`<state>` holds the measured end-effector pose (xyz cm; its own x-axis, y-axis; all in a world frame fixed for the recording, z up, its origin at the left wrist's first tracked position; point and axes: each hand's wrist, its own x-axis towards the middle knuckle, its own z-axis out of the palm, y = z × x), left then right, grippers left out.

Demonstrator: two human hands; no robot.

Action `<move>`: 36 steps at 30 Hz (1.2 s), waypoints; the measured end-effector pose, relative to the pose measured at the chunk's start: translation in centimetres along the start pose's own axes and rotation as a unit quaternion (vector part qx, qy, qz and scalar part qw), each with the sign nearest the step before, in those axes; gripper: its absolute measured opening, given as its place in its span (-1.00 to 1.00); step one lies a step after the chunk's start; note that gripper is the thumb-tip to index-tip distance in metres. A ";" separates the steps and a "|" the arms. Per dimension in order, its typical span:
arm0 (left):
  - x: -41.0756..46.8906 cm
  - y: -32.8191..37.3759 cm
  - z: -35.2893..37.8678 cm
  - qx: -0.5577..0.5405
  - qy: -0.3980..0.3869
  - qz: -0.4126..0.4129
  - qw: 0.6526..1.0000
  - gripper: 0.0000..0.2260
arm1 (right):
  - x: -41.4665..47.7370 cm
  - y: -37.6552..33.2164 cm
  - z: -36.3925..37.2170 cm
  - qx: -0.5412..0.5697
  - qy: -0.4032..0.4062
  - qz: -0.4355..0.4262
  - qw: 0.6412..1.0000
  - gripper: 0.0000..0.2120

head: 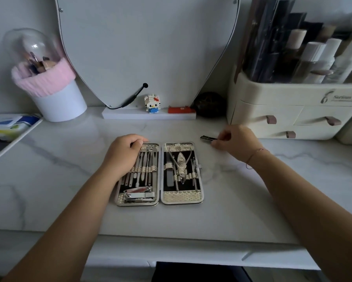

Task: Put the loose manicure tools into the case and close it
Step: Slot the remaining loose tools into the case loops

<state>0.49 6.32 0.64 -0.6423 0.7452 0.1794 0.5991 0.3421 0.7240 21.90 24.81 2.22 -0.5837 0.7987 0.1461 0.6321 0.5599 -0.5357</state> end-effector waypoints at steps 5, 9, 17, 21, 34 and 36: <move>-0.9 2.5 2.1 0.013 0.014 0.020 1.000 -0.75 | -0.8 -0.6 -1.1 0.330 -0.076 0.026 0.941 -0.90; -1.0 3.3 2.5 0.029 -0.018 0.015 0.999 -0.79 | -1.4 -2.2 -2.0 0.430 -0.145 0.007 0.891 -0.90; 1.6 7.4 0.9 -0.176 -0.149 0.071 0.970 -0.82 | -1.2 -4.0 -1.1 0.448 -0.102 -0.030 0.888 -0.86; 1.8 7.7 2.9 -0.199 -0.143 0.072 0.967 -0.91 | -1.3 -3.4 -0.6 0.428 -0.067 -0.027 0.901 -0.83; 2.4 7.2 2.8 -0.281 -0.190 0.025 0.940 -0.84 | -0.8 -3.6 -0.3 0.443 -0.107 -0.049 0.889 -0.96; 2.6 7.1 2.4 -0.325 -0.220 -0.019 0.919 -0.86 | -0.8 -3.7 -0.5 0.469 -0.133 -0.072 0.870 -0.91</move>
<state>4.22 11.99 4.64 -0.3158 0.9481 -0.0377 0.0750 0.0646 0.9951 20.26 22.22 4.54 -0.7985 0.5860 0.1376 -0.0792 0.1243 -0.9891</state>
